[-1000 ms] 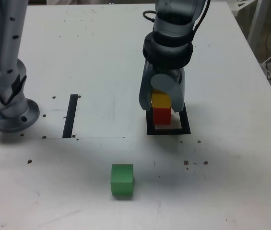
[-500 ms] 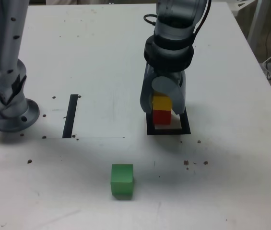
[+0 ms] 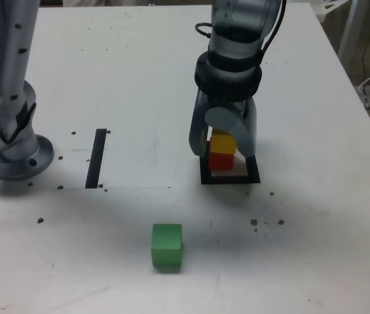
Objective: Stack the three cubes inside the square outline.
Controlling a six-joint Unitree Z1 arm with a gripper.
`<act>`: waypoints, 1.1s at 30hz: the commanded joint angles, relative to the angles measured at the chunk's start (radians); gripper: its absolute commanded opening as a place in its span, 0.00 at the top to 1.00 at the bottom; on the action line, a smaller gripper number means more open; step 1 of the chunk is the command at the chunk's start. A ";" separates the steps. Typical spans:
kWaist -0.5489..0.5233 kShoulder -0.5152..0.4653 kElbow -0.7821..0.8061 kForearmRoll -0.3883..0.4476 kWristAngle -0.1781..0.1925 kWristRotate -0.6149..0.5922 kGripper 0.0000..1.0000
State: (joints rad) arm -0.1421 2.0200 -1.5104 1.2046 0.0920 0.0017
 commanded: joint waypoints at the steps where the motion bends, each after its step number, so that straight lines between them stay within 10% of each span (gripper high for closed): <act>1: 0.002 -0.003 0.003 -0.002 -0.001 0.001 0.04; 20: -0.075 -0.238 0.080 0.120 0.081 -0.073 0.01; 33: -0.400 -0.248 0.125 0.165 -0.012 -0.319 0.01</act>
State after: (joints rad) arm -0.5172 1.7627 -1.3780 1.3720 0.0861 -0.2954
